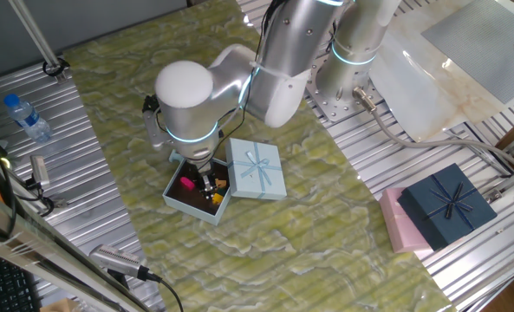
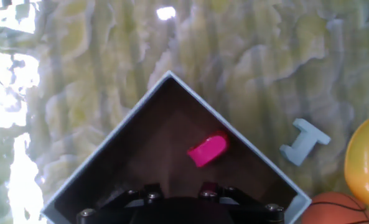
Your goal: Take everything out of the gift box
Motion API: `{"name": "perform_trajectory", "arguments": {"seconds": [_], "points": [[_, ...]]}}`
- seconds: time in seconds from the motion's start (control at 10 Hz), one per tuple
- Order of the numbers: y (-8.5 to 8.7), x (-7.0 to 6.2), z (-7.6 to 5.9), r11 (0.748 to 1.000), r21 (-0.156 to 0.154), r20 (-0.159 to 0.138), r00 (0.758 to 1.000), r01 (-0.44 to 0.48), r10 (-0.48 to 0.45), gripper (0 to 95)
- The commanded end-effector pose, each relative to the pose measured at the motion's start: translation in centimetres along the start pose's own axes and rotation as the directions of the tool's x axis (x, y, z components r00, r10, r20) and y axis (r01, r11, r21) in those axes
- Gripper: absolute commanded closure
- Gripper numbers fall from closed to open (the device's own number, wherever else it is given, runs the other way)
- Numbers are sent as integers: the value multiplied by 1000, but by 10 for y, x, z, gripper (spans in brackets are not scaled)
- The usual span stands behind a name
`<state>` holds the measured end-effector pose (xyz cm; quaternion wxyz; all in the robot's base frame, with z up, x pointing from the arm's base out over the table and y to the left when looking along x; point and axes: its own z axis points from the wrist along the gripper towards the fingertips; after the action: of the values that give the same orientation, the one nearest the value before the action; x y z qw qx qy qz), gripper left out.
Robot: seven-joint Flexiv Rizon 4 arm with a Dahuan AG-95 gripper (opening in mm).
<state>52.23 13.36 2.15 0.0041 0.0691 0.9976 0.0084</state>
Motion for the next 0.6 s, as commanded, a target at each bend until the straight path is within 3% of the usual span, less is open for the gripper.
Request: {"name": "perform_trajectory", "arguments": {"seconds": [0.1,0.6], "points": [[-3,1,0,1000,-5,-6,1000,0,0,570],[-4,1,1,1000,1,1,1000,12,-12,570]]}}
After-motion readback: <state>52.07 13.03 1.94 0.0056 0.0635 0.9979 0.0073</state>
